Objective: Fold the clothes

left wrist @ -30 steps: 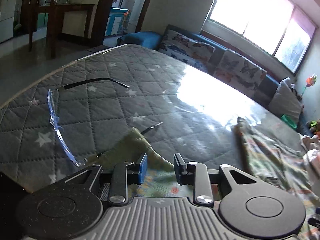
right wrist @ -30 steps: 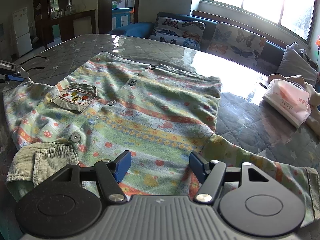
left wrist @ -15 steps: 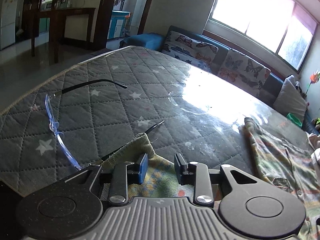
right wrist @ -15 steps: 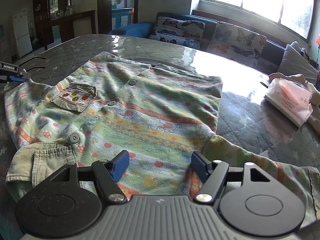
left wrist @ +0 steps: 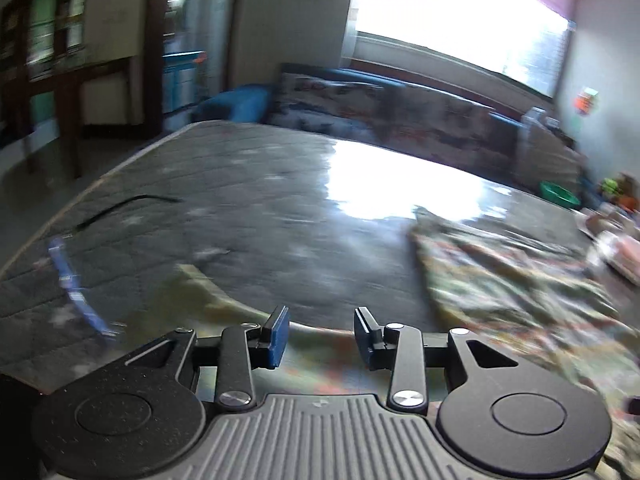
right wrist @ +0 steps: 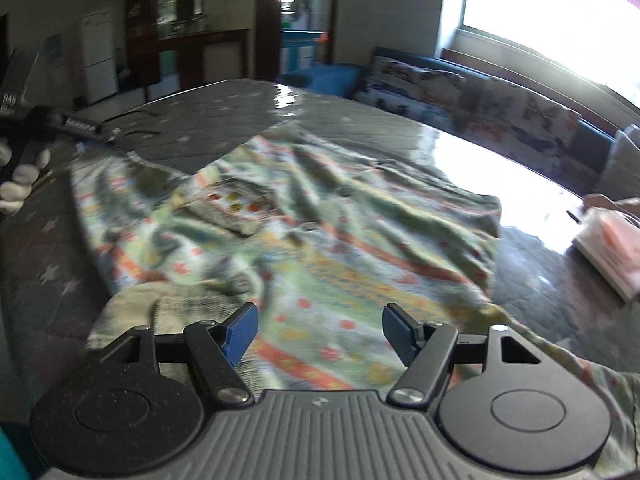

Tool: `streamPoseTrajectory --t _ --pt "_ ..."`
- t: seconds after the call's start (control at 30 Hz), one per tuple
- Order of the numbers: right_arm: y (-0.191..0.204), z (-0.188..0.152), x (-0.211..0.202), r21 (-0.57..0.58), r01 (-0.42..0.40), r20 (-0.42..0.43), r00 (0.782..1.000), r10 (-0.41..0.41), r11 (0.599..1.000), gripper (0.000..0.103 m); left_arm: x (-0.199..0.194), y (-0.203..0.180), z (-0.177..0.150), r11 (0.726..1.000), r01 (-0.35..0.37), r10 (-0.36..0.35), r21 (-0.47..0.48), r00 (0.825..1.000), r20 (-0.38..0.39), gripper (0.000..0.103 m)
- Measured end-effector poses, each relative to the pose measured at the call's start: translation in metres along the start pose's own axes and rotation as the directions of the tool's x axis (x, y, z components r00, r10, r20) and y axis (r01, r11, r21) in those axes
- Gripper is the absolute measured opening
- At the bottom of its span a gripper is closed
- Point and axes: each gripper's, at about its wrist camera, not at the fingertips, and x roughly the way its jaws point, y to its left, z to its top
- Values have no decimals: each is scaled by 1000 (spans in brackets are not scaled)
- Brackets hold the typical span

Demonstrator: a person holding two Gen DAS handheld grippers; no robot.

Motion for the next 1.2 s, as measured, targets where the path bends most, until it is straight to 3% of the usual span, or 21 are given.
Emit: streamPoseTrajectory --t 0.17,0.3,0.47,0.57,0.8,0.97,1.2 --pt "11 -9 5 -23 -23 -23 999 23 999 70 -4 -50 -14 989 122 -120 89 992 -30 39" --pt "12 -14 5 -12 -29 -22 999 29 1000 70 4 -75 -27 979 160 -153 125 986 -60 38" --pt "10 -20 1 7 -36 -25 999 36 999 71 13 -88 -46 970 119 -101 212 990 -95 38" --pt "10 -25 -1 9 -35 -30 999 35 999 72 8 -90 -56 953 82 -67 290 996 -62 39" --pt "15 -14 -8 4 -43 11 999 43 999 72 6 -83 -56 954 84 -66 289 995 -69 41" --pt "26 -18 4 -4 -77 -12 997 77 997 72 6 -81 -55 955 86 -68 285 995 -73 42" --pt "1 -16 -15 64 -48 38 998 45 997 72 3 -86 -47 955 101 -78 280 993 -91 43"
